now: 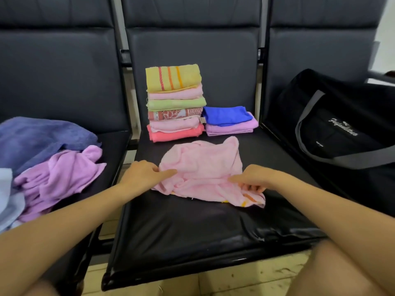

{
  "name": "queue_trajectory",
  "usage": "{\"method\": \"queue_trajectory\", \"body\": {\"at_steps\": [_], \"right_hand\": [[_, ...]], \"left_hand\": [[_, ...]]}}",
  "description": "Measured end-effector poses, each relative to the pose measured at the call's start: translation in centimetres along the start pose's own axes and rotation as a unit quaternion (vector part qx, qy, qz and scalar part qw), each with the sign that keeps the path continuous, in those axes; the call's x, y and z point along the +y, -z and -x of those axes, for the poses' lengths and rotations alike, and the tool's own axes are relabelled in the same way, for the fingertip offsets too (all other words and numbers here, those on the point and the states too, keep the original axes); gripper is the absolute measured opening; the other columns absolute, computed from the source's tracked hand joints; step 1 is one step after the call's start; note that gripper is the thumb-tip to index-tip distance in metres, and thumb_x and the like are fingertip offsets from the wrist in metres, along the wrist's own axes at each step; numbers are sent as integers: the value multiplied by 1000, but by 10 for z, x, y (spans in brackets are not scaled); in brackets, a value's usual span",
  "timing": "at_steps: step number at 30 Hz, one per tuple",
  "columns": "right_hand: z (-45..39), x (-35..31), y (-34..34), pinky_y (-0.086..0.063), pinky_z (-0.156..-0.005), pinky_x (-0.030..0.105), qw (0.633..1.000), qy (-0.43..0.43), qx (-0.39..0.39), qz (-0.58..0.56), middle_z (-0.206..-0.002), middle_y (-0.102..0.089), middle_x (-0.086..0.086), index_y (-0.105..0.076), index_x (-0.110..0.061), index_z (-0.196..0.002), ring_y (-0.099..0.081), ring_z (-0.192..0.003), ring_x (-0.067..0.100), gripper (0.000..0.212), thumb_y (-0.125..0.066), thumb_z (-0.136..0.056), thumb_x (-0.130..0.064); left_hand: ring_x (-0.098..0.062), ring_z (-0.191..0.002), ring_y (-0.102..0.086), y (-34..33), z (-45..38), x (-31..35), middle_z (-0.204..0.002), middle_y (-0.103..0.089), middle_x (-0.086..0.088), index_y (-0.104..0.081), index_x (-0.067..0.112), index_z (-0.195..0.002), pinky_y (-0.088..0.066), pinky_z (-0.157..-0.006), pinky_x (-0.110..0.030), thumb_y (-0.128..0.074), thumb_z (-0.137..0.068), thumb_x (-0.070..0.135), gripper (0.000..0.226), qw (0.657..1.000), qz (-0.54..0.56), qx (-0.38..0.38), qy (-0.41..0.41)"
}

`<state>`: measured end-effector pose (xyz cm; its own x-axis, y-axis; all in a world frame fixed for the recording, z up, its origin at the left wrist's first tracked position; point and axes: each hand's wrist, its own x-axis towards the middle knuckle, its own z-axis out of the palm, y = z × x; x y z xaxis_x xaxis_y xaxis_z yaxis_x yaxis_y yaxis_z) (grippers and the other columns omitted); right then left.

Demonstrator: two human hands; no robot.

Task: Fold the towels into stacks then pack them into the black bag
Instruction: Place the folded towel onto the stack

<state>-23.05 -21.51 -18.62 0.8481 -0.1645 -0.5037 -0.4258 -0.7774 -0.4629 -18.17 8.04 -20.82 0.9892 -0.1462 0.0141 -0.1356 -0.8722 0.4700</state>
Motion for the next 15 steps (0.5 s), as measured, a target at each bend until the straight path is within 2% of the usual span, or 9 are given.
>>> {"method": "queue_trajectory", "body": {"at_steps": [2, 4, 5, 6, 8, 9, 11, 13, 15], "right_hand": [[7, -2, -10, -48, -63, 26, 1000, 7, -15, 8, -77, -61, 4, -60, -10, -82, -57, -66, 16, 41, -62, -86, -50], [5, -1, -18, -48, -67, 27, 999, 19, 14, 32, -80, -60, 5, -60, -10, -83, -57, -70, 17, 35, -63, -86, -45], [2, 0, -20, -46, -63, 26, 998, 21, 33, 46, -79, -60, 5, -59, -11, -79, -56, -69, 18, 29, -62, -86, -39], [2, 0, -22, -43, -57, 25, 996, 22, 46, 69, -76, -59, 7, -57, -10, -75, -56, -66, 19, 23, -60, -86, -30], [-3, 1, -25, -43, -53, 28, 991, 13, 63, 117, -74, -62, 13, -57, -7, -71, -57, -65, 25, 19, -51, -87, -14], [-5, -1, -25, -42, -53, 28, 989, 15, 76, 126, -73, -61, 14, -57, -6, -70, -56, -66, 27, 22, -46, -89, -9], [-3, -4, -21, -33, -48, 24, 993, 37, 94, 59, -68, -50, 8, -48, -8, -67, -48, -65, 24, 28, -39, -94, -7], [1, -8, -12, -31, -49, 25, 989, 47, 132, -37, -74, -50, 9, -50, -5, -74, -47, -67, 23, 22, -39, -93, -6], [3, -8, 0, -34, -54, 28, 972, 71, 194, -109, -84, -52, 12, -54, -2, -85, -48, -76, 24, 15, -42, -92, -7]], "left_hand": [[-17, -62, -50, -4, 6, 5, -58, -50, 3, -49, 16, -59, -38, -59, -30, -54, -72, 79, 64, 1000, -24, -5, -19], [-22, -92, -54, -10, 13, 11, -92, -60, 2, -62, 23, -96, -47, -76, -35, -51, -67, 84, 68, 995, -85, -20, -44], [-24, -106, -51, -14, 17, 11, -110, -58, 0, -57, 25, -115, -46, -86, -38, -51, -68, 82, 74, 991, -122, -22, -54], [-25, -115, -47, -17, 21, 12, -121, -53, -1, -52, 25, -125, -44, -92, -38, -53, -71, 78, 76, 984, -163, -25, -71], [-25, -118, -45, -27, 23, 9, -127, -50, -3, -51, 20, -126, -40, -95, -37, -52, -82, 66, 63, 969, -216, -22, -114], [-25, -115, -48, -29, 23, 8, -123, -53, -4, -55, 17, -119, -42, -94, -37, -51, -87, 58, 52, 971, -203, -15, -124], [-25, -100, -57, -27, 21, 11, -106, -60, -4, -61, 14, -101, -47, -83, -35, -49, -92, 45, 35, 993, -69, -4, -94], [-22, -87, -59, -19, 20, 22, -93, -62, -3, -62, 10, -92, -43, -70, -29, -48, -96, 34, 27, 996, 76, 17, -54], [-21, -90, -59, -4, 21, 36, -99, -64, -5, -63, 10, -99, -46, -75, -29, -45, -98, 27, 24, 976, 217, 26, -20]]}}
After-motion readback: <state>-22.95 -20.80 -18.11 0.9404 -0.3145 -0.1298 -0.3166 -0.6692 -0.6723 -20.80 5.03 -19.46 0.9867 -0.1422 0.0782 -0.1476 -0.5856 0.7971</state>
